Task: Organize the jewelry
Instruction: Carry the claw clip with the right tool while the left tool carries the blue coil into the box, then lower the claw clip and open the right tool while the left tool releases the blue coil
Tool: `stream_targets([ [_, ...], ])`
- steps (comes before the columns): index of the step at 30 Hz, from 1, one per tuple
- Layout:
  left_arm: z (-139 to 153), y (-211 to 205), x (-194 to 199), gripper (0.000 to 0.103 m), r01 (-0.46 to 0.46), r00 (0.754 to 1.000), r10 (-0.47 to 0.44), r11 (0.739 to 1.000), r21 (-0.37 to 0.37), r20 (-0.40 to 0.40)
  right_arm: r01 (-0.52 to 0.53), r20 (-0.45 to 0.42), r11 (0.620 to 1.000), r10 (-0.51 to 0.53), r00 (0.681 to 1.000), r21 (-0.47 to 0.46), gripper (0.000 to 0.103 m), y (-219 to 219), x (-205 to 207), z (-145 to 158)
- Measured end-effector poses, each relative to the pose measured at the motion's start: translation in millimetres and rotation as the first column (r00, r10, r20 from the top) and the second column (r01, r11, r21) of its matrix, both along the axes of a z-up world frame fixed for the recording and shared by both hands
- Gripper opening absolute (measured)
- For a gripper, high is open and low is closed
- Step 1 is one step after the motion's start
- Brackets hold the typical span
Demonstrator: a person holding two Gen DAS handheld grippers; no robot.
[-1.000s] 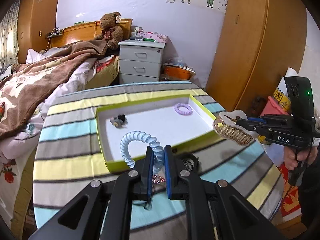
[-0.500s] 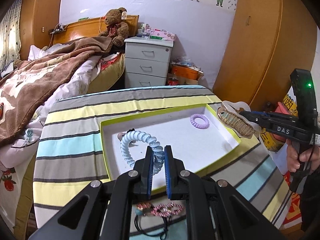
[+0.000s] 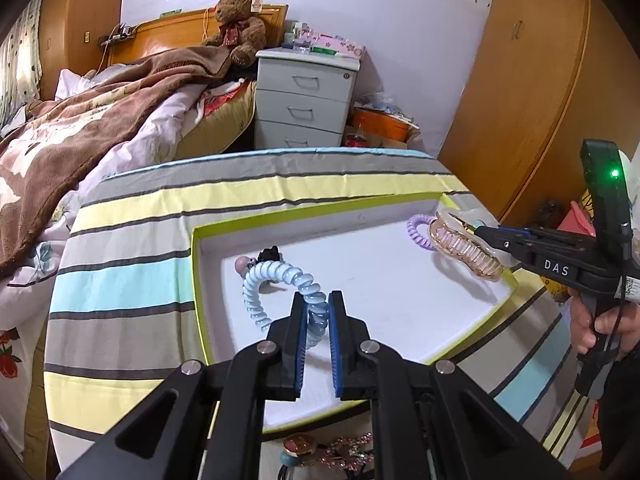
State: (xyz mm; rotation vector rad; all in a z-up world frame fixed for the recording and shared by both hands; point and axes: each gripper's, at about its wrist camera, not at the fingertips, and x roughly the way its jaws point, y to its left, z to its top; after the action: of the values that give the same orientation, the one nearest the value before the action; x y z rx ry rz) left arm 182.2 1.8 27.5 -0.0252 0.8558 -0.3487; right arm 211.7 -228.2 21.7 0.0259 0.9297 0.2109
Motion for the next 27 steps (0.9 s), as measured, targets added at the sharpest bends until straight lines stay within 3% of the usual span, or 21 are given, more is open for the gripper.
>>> stream_targets([
  [9, -18.0, -3.9, 13.8, 0.011, -0.007, 0.999, 0.008, 1.000, 0.010, -0.054, -0.003, -0.001, 0.999, 0.003, 1.000, -0.052, 0.014, 6.6, 4.1, -9.3],
  [27, -31.6, -9.4, 25.9, 0.011, -0.018, 0.995, 0.022, 0.999, 0.044, -0.094, 0.018, -0.001, 0.999, -0.018, 1.000, -0.050, 0.014, 0.9, 8.5, -17.7],
])
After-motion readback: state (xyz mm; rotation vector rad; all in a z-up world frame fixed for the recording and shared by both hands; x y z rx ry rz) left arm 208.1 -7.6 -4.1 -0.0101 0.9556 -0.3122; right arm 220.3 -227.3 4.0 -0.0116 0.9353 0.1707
